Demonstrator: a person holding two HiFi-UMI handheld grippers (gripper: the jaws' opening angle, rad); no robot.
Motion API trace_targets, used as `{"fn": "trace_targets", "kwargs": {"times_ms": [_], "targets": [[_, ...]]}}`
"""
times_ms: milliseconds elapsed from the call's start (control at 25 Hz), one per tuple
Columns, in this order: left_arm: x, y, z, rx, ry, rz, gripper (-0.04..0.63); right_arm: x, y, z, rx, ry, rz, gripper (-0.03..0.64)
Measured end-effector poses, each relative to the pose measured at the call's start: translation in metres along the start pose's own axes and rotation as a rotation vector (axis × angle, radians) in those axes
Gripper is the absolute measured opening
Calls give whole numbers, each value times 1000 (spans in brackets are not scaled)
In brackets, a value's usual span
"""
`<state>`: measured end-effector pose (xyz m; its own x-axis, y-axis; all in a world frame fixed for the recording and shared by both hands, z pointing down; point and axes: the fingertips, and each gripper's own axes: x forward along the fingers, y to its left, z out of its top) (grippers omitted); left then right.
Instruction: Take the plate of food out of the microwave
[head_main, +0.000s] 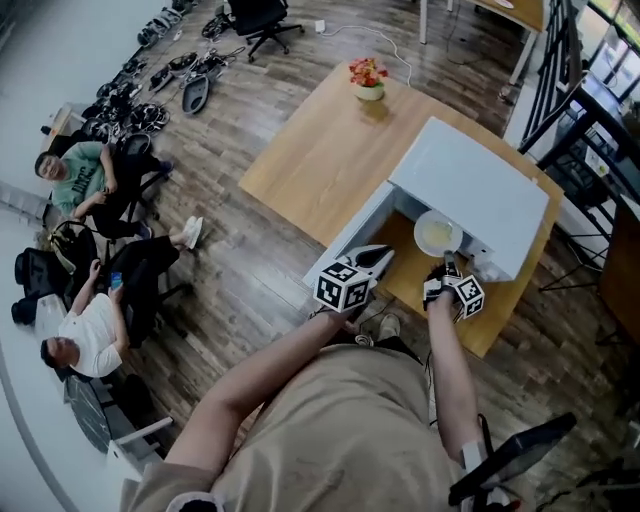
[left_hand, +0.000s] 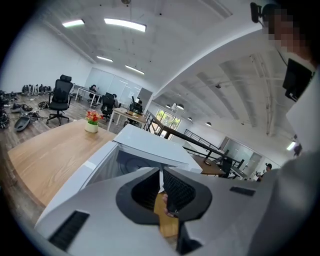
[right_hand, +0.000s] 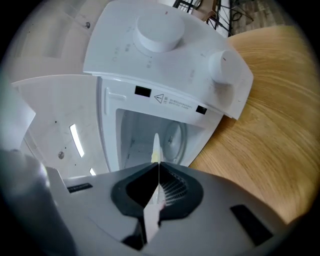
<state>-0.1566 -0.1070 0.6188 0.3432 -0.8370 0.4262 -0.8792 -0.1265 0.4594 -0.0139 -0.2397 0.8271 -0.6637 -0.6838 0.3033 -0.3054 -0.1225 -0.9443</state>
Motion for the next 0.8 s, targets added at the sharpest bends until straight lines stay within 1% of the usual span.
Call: {"fn": "trace_targets", "kwargs": {"times_ms": [160,320,600,800], "targets": [[6,-4,-11,-31,-9,-3,3,-23,9,-6,-31,53,23,12],[6,-13,-23,-60,-18,-17,2,-61,14,-14,-32,82,44,12],[3,1,-15,-126,-78,11,3,-89,50,-30,-35,168,86,12],[3,2,-9,-141,-109,17,2,-113,72,-28,-23,185,128,12]]}}
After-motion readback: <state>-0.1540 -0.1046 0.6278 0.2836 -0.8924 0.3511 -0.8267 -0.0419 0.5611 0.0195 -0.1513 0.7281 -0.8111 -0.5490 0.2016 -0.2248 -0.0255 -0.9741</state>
